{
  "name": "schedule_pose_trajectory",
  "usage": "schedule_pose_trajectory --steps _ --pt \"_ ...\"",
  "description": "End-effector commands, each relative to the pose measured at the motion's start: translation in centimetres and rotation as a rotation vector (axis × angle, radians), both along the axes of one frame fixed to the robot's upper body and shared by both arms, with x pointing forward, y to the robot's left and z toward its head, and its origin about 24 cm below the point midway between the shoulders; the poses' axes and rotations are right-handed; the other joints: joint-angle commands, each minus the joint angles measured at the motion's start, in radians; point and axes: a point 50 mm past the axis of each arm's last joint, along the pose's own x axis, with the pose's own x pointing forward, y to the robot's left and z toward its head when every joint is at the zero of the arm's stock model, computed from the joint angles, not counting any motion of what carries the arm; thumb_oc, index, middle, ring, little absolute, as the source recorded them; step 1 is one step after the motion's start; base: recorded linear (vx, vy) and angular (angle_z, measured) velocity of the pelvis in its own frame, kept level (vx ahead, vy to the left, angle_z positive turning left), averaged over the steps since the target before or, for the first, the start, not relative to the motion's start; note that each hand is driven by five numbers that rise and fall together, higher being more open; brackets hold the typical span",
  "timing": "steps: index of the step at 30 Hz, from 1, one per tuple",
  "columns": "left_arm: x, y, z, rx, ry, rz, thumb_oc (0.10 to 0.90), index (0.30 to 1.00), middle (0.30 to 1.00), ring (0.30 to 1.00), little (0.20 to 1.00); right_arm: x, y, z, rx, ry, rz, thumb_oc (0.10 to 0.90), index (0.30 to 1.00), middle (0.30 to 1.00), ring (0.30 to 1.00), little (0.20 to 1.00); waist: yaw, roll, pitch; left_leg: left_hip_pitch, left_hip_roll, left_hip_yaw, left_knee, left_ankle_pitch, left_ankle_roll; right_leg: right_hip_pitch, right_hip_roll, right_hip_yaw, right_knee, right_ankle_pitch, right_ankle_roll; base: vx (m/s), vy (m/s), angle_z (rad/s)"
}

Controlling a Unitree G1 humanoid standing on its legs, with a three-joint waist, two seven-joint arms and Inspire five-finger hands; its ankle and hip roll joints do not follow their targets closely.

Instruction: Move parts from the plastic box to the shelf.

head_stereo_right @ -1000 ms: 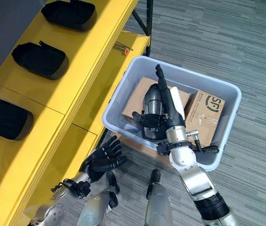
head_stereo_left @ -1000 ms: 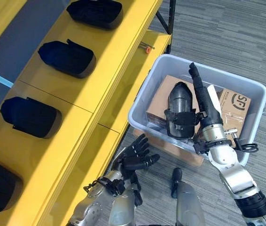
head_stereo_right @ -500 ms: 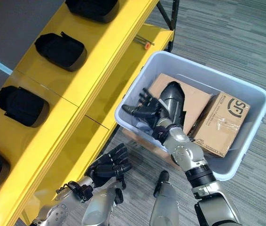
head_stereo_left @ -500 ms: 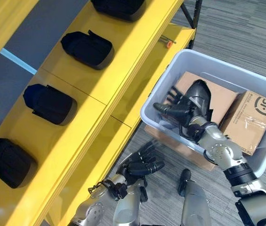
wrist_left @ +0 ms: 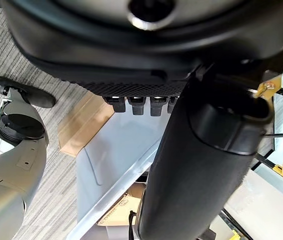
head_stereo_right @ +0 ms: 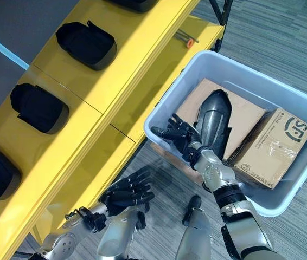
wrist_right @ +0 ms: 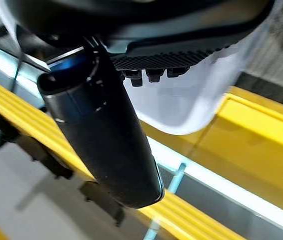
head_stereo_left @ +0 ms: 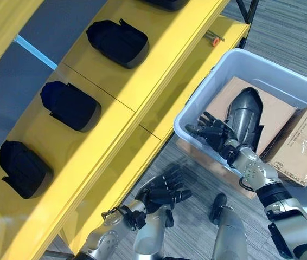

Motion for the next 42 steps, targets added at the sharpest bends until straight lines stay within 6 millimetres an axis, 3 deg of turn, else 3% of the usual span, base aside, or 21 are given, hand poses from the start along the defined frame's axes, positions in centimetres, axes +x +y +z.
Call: schedule_pose_trajectory --steps 1,6,13,22,28,32,37,42 --pt "-0.1 -1.6 3.3 -0.121 -0.148 -0.084 0.900 1.000 1.000 1.000 1.000 0.0 1.9 9.3 0.005 -0.512 0.015 0.900 1.000 1.000 1.000 1.000 -0.012 -0.002 0.018 0.021 -0.027 -0.057 0.073 -0.122 0.008 0.040 0.030 0.006 0.054 -0.071 0.005 0.00 0.000 0.00" --pt "-0.1 -1.8 3.4 -0.129 -0.152 -0.073 0.900 1.000 1.000 1.000 1.000 -1.5 3.9 10.3 -0.008 -0.607 0.051 0.900 1.000 1.000 1.000 1.000 -0.026 -0.002 0.018 0.023 -0.025 -0.048 0.068 -0.119 0.010 0.035 0.035 0.018 0.045 -0.062 0.007 0.00 0.011 -0.01" --pt "-0.1 -2.1 3.6 -0.132 -0.162 -0.043 0.900 1.000 1.000 1.000 1.000 -4.1 6.6 11.4 0.110 -0.701 0.092 0.900 1.000 1.000 1.000 1.000 -0.049 -0.009 0.018 0.025 -0.020 -0.035 0.072 -0.124 0.012 0.035 0.044 0.031 0.033 -0.055 0.010 -0.01 0.010 -0.03" --pt "0.1 -2.7 4.0 -0.144 -0.172 -0.031 0.900 1.000 1.000 1.000 1.000 -3.2 2.5 11.1 0.208 -0.609 -0.262 0.900 1.000 1.000 1.000 1.000 -0.069 -0.007 0.018 0.030 -0.021 -0.024 0.063 -0.126 0.012 0.032 0.051 0.049 0.018 -0.047 0.012 -0.02 0.019 -0.05" --pt "0.1 -3.6 4.0 -0.163 -0.164 -0.029 0.900 1.000 1.000 1.000 1.000 -3.0 2.1 10.6 0.329 -0.571 -0.300 0.900 1.000 1.000 1.000 1.000 -0.085 0.006 0.018 0.036 -0.025 -0.017 0.049 -0.122 0.013 0.029 0.056 0.069 -0.004 -0.039 0.011 -0.01 0.043 -0.05" --pt "0.1 -4.0 3.9 -0.177 -0.159 -0.040 0.900 1.000 1.000 1.000 1.000 -3.1 1.8 11.0 0.241 -0.614 -0.389 0.900 1.000 1.000 1.000 1.000 -0.093 0.021 0.018 0.034 -0.031 -0.015 0.034 -0.115 0.012 0.021 0.059 0.082 -0.016 -0.033 0.012 -0.01 0.046 -0.06" --pt "0.0 -4.3 3.9 -0.187 -0.165 -0.045 0.900 1.000 1.000 1.000 1.000 -2.5 1.7 10.2 0.187 -0.541 -0.368 0.900 1.000 1.000 1.000 1.000 -0.098 0.024 0.018 0.032 -0.035 -0.017 0.031 -0.117 0.012 0.015 0.060 0.087 -0.019 -0.032 0.011 -0.01 0.016 -0.06" --pt "0.5 -4.5 4.1 -0.181 -0.165 -0.039 0.900 1.000 1.000 1.000 1.000 -1.7 3.0 9.2 0.068 -0.489 -0.312 0.900 1.000 1.000 1.000 1.000 -0.094 0.021 0.018 0.030 -0.037 -0.016 0.037 -0.120 0.012 0.016 0.056 0.084 -0.026 -0.026 0.013 0.00 0.003 -0.01"
